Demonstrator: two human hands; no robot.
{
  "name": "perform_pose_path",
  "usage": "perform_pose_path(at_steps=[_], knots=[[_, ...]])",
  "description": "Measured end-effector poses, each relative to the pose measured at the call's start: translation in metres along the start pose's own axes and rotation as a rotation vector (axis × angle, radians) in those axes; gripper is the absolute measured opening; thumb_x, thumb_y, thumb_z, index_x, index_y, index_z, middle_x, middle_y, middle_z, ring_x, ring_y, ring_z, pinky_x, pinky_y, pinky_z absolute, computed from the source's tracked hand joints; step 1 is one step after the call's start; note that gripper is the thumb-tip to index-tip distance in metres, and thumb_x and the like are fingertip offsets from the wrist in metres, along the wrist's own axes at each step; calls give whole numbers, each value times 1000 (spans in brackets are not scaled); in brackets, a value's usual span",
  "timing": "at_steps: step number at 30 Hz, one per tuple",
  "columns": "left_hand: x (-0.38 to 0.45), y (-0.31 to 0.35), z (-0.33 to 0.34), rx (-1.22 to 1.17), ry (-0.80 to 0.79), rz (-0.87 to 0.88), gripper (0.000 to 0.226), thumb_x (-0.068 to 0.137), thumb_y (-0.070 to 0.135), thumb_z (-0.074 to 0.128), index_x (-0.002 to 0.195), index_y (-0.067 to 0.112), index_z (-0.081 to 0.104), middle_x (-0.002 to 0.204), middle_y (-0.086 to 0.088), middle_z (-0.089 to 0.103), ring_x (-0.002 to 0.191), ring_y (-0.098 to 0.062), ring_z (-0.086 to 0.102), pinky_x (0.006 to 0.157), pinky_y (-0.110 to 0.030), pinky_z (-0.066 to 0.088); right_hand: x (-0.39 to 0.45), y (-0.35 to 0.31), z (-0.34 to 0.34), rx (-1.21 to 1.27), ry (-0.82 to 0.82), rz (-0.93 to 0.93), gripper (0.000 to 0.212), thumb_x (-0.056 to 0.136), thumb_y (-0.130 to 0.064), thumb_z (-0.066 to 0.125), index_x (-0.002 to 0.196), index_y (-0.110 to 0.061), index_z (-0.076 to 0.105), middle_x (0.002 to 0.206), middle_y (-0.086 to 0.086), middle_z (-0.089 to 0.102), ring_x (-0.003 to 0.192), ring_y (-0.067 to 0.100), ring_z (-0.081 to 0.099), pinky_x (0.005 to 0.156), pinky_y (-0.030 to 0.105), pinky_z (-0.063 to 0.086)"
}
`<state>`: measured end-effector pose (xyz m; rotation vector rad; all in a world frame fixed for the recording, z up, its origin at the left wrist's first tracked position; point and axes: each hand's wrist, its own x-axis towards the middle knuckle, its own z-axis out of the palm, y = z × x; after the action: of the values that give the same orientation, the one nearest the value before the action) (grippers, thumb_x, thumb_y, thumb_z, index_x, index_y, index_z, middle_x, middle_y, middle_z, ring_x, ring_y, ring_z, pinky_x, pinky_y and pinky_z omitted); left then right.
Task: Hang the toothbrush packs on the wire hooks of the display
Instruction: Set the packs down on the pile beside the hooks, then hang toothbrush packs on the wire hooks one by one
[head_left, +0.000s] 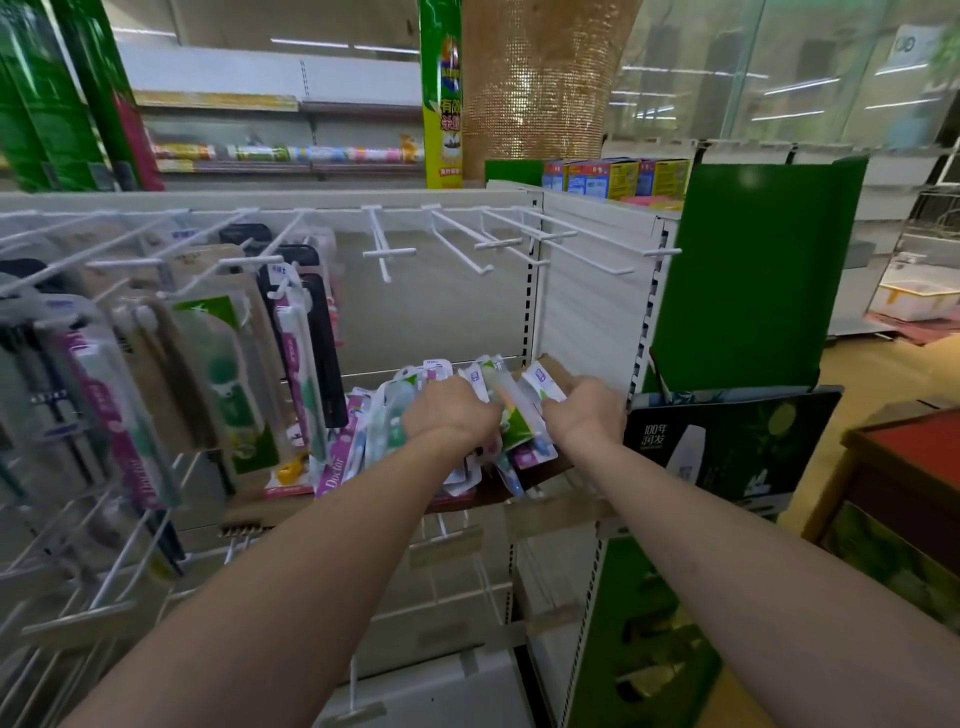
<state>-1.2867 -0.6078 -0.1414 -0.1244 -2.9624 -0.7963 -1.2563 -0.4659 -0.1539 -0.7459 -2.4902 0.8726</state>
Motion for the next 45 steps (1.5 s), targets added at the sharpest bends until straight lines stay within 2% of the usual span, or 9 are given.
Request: perform_pose_path(at_steps=[5, 10, 16, 20, 27, 33, 36, 42, 45], knots=[[-11, 7, -12, -9, 60, -6, 34, 97, 51, 56, 99, 17, 58, 117, -11, 67, 100, -30, 60, 74, -32, 42, -19, -14, -9, 38, -32, -100, 37, 91, -39, 65, 126, -26, 67, 115, 5, 70, 102, 30, 66, 80, 31, 53], [-40, 4, -36, -74, 134, -10, 37, 96, 35, 58, 125, 13, 65, 125, -12, 67, 104, -32, 59, 77, -32, 41, -46, -23, -18, 137, -113, -314, 43, 92, -28, 66, 134, -16, 64, 131, 9, 65, 122, 31, 60, 93, 31, 48], [-85, -12, -58, -62, 268, 39, 30, 90, 33, 59, 109, 11, 69, 114, -15, 70, 103, -36, 63, 72, -32, 40, -83, -29, -39, 66, -126, -503, 35, 89, -20, 64, 120, -4, 68, 124, 17, 68, 117, 37, 60, 94, 40, 49], [-121, -31, -74, 29, 349, 10, 33, 85, 40, 54, 97, 12, 64, 105, -15, 68, 98, -37, 61, 73, -39, 48, -113, -37, -48, 75, -154, -589, 15, 86, -21, 63, 96, -11, 70, 108, 18, 71, 106, 39, 63, 78, 38, 48], [-180, -83, -110, 101, 418, -105, 26, 85, 39, 56, 98, 17, 60, 111, -16, 65, 108, -39, 58, 84, -43, 47, -178, -61, -45, 120, -271, -690, 34, 88, -24, 63, 119, -13, 71, 124, 16, 69, 117, 38, 61, 91, 39, 50], [-213, -127, -145, 105, 446, -181, 36, 83, 39, 57, 111, 18, 67, 118, -12, 68, 113, -36, 60, 89, -44, 51, -232, -93, -29, 135, -329, -774, 33, 83, -34, 64, 109, -17, 73, 113, 15, 71, 110, 38, 63, 86, 40, 53], [-221, -151, -164, 83, 466, -184, 34, 80, 42, 52, 102, 19, 63, 109, -11, 68, 106, -35, 60, 85, -44, 53, -254, -112, -20, 132, -316, -808, 28, 84, -31, 64, 106, -19, 74, 106, 12, 73, 104, 37, 65, 83, 40, 54], [-225, -215, -202, 63, 466, -209, 56, 85, 47, 56, 133, 18, 61, 125, -8, 65, 116, -33, 60, 93, -46, 55, -294, -165, 7, 138, -319, -812, 31, 87, -38, 65, 108, -16, 72, 106, 10, 73, 103, 34, 66, 84, 42, 56], [-225, -252, -221, 122, 481, -218, 52, 88, 43, 56, 132, 16, 61, 125, -10, 63, 119, -34, 57, 95, -47, 53, -318, -195, 25, 139, -343, -804, 35, 90, -32, 66, 118, -11, 69, 117, 12, 70, 112, 35, 63, 90, 42, 54]])
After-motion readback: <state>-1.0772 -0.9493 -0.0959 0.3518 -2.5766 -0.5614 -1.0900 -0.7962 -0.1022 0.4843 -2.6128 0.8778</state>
